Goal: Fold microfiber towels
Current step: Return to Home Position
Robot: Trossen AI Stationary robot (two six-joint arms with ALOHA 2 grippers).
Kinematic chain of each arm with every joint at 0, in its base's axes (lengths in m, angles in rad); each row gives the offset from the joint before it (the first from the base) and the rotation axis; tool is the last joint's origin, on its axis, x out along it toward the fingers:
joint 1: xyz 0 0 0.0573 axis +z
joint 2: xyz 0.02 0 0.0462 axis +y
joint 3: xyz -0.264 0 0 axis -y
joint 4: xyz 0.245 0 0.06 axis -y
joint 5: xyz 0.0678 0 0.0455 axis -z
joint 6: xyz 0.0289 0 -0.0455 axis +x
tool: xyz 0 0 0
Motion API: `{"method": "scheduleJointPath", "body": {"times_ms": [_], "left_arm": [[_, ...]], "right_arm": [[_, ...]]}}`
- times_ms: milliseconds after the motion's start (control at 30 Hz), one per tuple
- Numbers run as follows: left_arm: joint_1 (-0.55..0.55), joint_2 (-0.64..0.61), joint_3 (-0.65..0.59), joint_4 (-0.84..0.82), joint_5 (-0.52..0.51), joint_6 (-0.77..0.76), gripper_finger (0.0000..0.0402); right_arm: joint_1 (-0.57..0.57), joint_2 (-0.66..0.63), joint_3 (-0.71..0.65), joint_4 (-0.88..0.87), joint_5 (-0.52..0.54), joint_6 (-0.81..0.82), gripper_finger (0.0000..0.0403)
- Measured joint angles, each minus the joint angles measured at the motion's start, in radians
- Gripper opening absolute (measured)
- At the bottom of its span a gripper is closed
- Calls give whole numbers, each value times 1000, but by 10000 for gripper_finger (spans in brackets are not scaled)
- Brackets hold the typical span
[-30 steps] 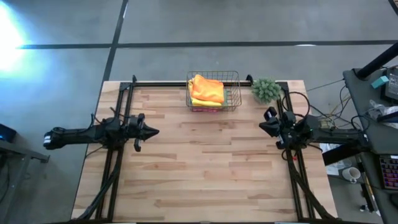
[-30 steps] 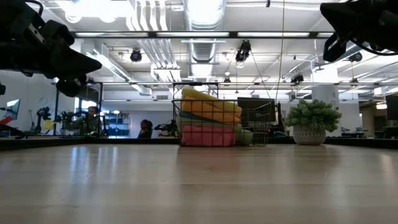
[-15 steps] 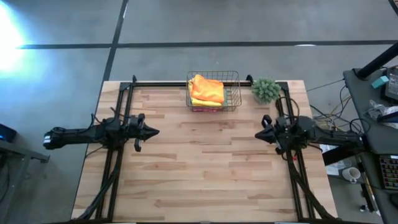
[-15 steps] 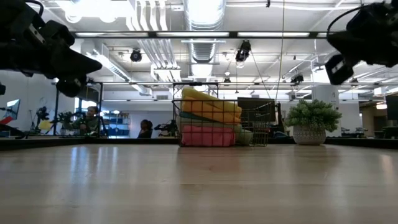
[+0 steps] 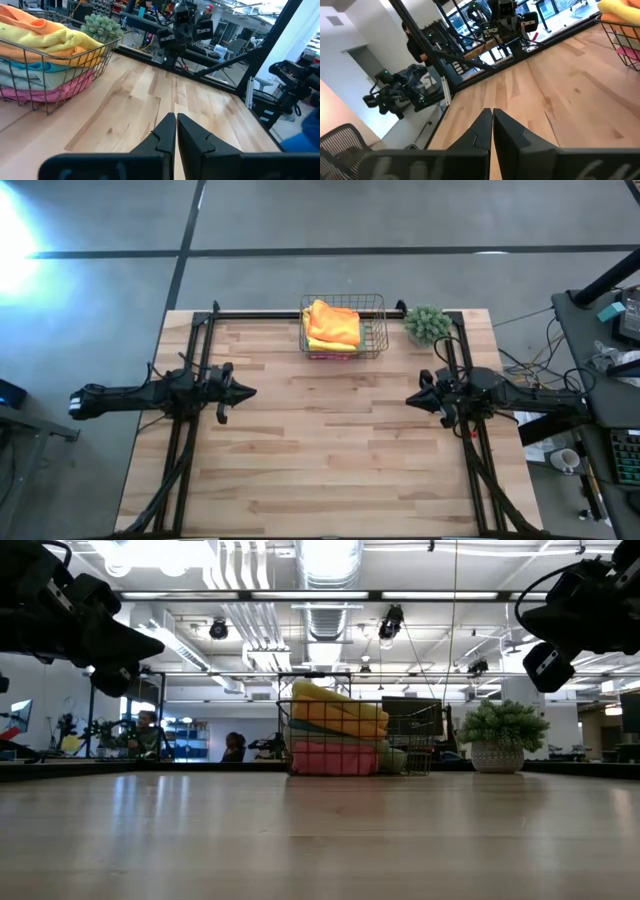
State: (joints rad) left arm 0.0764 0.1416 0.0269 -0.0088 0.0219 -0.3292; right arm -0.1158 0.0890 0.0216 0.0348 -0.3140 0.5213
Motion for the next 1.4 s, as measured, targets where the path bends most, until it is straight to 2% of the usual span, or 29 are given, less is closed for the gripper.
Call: {"method": "scheduleJointPath", "body": {"times_ms": [1400], "left_arm": [[0, 15, 0, 0, 1, 0, 2]], "right_arm": [[0, -1, 1, -1, 0, -1, 9]]}}
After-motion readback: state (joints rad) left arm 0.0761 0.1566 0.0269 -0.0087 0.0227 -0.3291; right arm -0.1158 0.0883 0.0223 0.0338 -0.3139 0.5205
